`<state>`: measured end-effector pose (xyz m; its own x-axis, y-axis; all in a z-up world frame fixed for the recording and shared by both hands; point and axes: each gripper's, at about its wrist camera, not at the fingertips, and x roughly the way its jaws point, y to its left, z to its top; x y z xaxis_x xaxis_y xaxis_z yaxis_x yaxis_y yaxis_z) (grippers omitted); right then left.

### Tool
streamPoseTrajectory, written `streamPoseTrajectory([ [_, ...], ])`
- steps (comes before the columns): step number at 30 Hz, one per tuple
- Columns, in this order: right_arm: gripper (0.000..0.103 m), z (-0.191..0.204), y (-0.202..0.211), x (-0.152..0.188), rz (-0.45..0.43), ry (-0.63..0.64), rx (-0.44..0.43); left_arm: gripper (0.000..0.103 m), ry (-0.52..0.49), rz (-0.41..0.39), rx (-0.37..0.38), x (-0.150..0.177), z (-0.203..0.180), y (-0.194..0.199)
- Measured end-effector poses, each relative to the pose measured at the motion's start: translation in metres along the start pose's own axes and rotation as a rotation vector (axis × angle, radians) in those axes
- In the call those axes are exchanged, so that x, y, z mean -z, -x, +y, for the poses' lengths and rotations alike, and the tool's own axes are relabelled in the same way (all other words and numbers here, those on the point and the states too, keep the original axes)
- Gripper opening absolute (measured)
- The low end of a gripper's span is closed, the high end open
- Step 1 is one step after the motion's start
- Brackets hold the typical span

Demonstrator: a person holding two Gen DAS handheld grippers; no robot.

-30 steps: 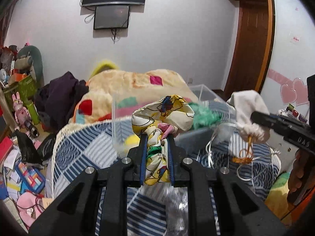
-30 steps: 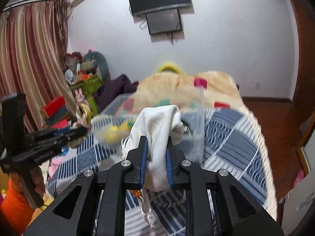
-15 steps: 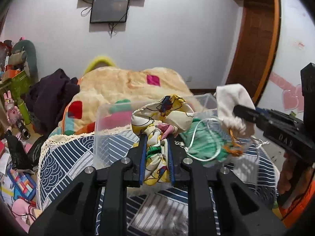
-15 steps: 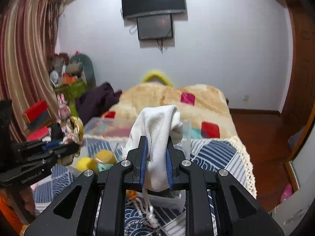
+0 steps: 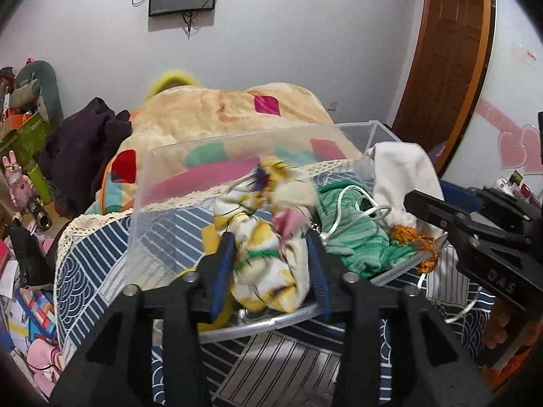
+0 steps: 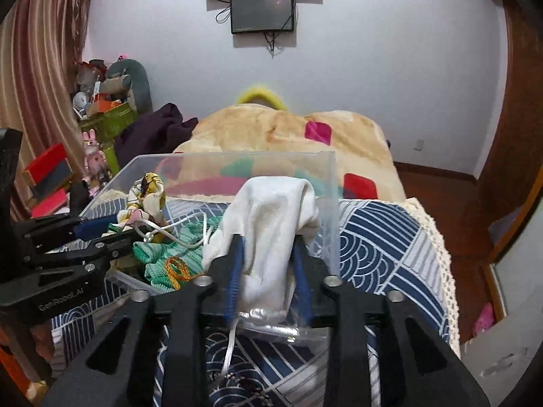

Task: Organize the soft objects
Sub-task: 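Drop the scrunchie into the box with the left tool while the right tool drops the cloth in, then grasp the silver mesh bag with the left tool while the right tool grasps the braided bracelet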

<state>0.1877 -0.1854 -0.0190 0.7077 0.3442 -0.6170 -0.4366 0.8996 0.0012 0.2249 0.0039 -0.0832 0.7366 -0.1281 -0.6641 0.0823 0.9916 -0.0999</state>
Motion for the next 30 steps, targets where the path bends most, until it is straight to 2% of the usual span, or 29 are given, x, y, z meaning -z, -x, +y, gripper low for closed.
streamPoseTrajectory([
  [2, 0.057, -0.002, 0.005, -0.001, -0.020, 0.002, 0.000, 0.045, -0.006, -0.005, 0.006, 0.002, 0.001, 0.007],
  [5, 0.076, 0.000, 0.024, 0.000, -0.083, -0.003, -0.001, 0.058, -0.001, -0.028, 0.003, 0.005, 0.001, 0.022],
  [7, 0.081, 0.002, 0.037, 0.001, -0.124, 0.005, 0.006, 0.075, 0.006, -0.054, -0.008, 0.008, 0.002, 0.034],
  [10, 0.083, 0.004, 0.051, 0.002, -0.151, 0.028, 0.018, 0.094, 0.015, -0.101, -0.052, 0.016, 0.003, 0.052],
  [13, 0.090, 0.004, 0.060, 0.007, -0.151, 0.034, 0.009, 0.097, 0.008, -0.122, -0.074, 0.026, 0.003, 0.065],
  [15, 0.100, 0.003, 0.063, 0.014, -0.143, 0.032, -0.002, 0.097, -0.005, -0.117, -0.076, 0.035, 0.003, 0.072],
  [18, 0.101, 0.004, 0.059, 0.028, -0.101, 0.037, -0.012, 0.098, -0.010, -0.088, -0.064, 0.051, 0.001, 0.075],
  [23, 0.101, 0.004, 0.035, 0.056, 0.029, 0.025, -0.026, 0.098, 0.006, -0.008, -0.016, 0.077, 0.001, 0.067],
  [30, 0.100, -0.001, 0.003, 0.081, 0.184, -0.014, -0.100, 0.098, 0.025, 0.075, 0.038, 0.107, -0.008, 0.054],
])
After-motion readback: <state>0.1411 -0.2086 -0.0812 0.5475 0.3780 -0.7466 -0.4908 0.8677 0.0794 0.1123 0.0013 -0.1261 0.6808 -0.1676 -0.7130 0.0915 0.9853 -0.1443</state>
